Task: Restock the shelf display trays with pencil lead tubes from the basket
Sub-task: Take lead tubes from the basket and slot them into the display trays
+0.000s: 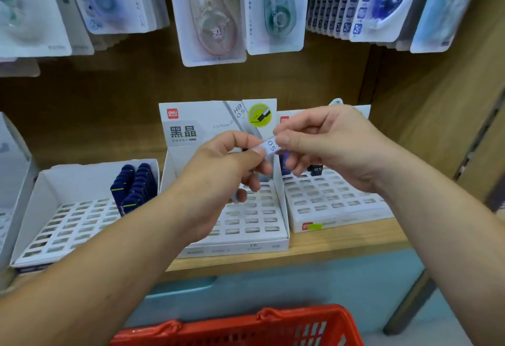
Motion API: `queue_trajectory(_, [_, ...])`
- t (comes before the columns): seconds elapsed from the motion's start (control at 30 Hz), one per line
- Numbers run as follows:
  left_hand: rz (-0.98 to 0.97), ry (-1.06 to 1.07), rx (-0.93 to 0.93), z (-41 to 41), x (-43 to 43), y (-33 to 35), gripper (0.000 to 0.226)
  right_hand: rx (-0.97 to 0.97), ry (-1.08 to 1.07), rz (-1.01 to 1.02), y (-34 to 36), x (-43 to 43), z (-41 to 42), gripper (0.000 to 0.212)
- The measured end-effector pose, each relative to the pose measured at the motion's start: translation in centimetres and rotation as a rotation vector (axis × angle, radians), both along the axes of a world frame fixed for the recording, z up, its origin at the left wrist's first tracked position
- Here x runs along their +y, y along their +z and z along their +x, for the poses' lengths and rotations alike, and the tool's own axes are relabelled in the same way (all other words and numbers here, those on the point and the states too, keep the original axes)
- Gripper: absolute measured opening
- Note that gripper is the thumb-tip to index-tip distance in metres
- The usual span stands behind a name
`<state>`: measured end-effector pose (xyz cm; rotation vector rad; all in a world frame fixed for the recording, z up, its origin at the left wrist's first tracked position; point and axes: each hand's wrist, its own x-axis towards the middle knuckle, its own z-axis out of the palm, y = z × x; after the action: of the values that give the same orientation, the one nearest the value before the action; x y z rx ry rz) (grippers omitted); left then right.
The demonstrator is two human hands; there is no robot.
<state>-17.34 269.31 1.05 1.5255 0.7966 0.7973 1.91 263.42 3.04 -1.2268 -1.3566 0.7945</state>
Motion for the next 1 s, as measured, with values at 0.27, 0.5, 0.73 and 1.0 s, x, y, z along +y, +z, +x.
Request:
queue_trajectory(0.27, [-0.253,-0.01,0.092,-0.3,0.4,0.7,0.06,-0.206,-0.518,0.081,-1.0,-0.9,4.7,0.014])
queue_trajectory(0.5, [-0.33,-0.132,-0.144,-0.8,0.3,0.6,0.051,-0.338,-0.529,0.0,-3.7,0.5,4.8,0.022])
queue_trajectory(0.73, [-0.277,-0.002,-0.118,-0.1,1.0,-0.4,0.044,-0.553,-0.453,0.0,-4.0,1.3,4.1,0.02])
queue_trajectory(1.0, [-0.363,-0.032,-0.219,-1.3,1.7,-0.7,0.057,-0.767,-0.479,-0.018,-4.3,1.9,3.7,0.019])
